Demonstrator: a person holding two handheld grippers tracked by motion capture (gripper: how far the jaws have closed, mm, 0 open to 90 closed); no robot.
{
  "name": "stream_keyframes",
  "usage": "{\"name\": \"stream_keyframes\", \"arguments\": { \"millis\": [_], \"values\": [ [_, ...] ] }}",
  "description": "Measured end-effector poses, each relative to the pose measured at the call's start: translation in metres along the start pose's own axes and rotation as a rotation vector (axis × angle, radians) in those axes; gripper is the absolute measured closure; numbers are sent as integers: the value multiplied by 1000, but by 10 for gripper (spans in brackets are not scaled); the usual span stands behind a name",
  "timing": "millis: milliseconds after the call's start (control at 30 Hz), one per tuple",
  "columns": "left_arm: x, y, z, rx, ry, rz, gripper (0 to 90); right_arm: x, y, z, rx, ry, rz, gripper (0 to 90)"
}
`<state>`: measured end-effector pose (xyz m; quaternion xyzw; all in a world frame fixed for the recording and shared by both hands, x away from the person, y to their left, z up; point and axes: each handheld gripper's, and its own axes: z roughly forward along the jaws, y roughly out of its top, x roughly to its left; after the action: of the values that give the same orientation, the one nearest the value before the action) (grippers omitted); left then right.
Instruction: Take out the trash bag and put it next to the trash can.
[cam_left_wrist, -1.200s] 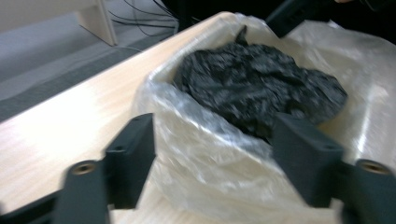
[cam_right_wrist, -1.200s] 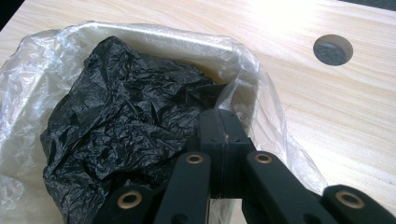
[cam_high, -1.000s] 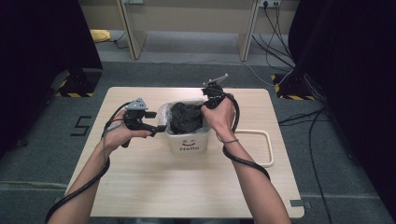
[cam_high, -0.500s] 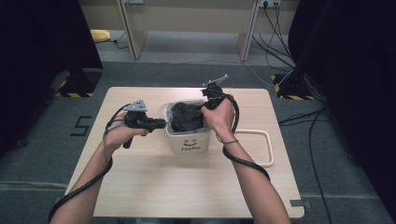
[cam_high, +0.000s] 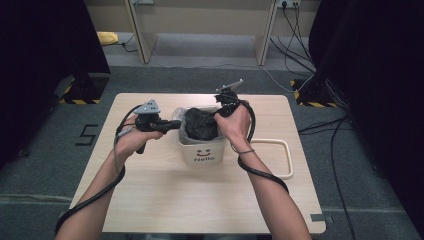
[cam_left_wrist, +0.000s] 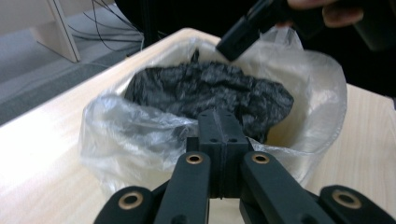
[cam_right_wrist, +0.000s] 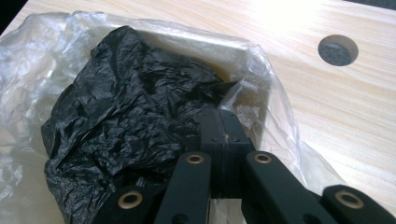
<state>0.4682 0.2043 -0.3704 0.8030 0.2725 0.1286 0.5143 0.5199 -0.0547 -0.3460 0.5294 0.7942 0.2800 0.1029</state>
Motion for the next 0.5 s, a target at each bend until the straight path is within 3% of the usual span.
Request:
{"name": "stream_keyframes", "arguments": {
  "millis": [67,233,400,500],
  "values": [
    [-4,7,5,-4,9,8,900,3,1,0,-1,11,-4,900],
    [-14,18,24,45,14,52,900,13,2,4,16,35,-38,900],
    [-21,19,41,98,14,76,900,20,2,9,42,55,-76,900],
    [-23,17,46,118,7,78,900,17,2,4,22,66,-64,836]
  ]
}}
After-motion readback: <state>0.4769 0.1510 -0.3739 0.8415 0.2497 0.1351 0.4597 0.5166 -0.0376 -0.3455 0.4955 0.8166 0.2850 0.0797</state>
